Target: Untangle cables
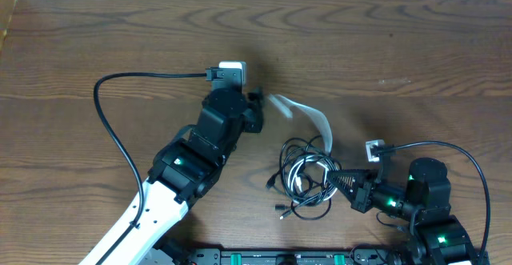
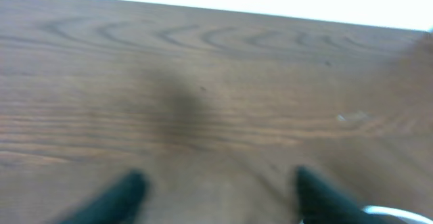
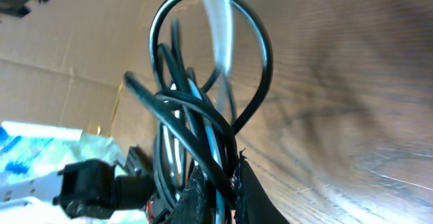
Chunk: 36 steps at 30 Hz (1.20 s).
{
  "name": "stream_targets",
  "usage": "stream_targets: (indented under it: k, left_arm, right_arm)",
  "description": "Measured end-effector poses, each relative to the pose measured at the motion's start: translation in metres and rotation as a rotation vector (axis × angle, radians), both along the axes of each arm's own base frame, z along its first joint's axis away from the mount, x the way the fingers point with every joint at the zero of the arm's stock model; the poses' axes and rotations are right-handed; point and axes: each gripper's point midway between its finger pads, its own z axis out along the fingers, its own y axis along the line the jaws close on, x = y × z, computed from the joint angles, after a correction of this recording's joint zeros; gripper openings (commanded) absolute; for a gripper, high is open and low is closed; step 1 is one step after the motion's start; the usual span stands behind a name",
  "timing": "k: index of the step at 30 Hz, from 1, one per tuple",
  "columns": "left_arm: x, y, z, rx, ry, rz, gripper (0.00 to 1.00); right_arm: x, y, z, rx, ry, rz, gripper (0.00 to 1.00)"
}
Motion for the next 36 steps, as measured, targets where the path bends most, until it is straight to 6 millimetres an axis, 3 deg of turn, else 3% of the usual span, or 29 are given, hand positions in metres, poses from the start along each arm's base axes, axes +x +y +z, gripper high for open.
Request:
stream_targets:
  k: [12, 19, 23, 27, 36]
  left_arm:
    - [-0.037, 0.004, -0.045, 0.062, 0.232, -0.072, 0.99]
    - [-0.07, -0.032, -0.05, -0.018, 0.329, -0.339, 0.99]
    - [-0.091, -0.041, -0.055, -0.003, 0.369, -0.482, 0.99]
    - [-0.095, -0.045, -0.061, 0.016, 0.381, -0.544, 0.99]
    - [-0.086, -0.059, -0.077, 0.045, 0.375, -0.612, 0.99]
  right_arm:
    - [0.008, -0.008, -0.005, -0.029, 0.018, -0.073, 0.01]
    - [0.014, -0.012, -0.005, -0.025, 0.034, -0.121, 0.01]
    - [0.014, -0.011, -0.005, -0.02, 0.041, -0.124, 0.01]
    - [0.011, -0.009, -0.004, -0.006, 0.045, -0.104, 0.01]
    - [-0.006, 0.006, 0.006, 0.074, 0.067, 0.017, 0.01]
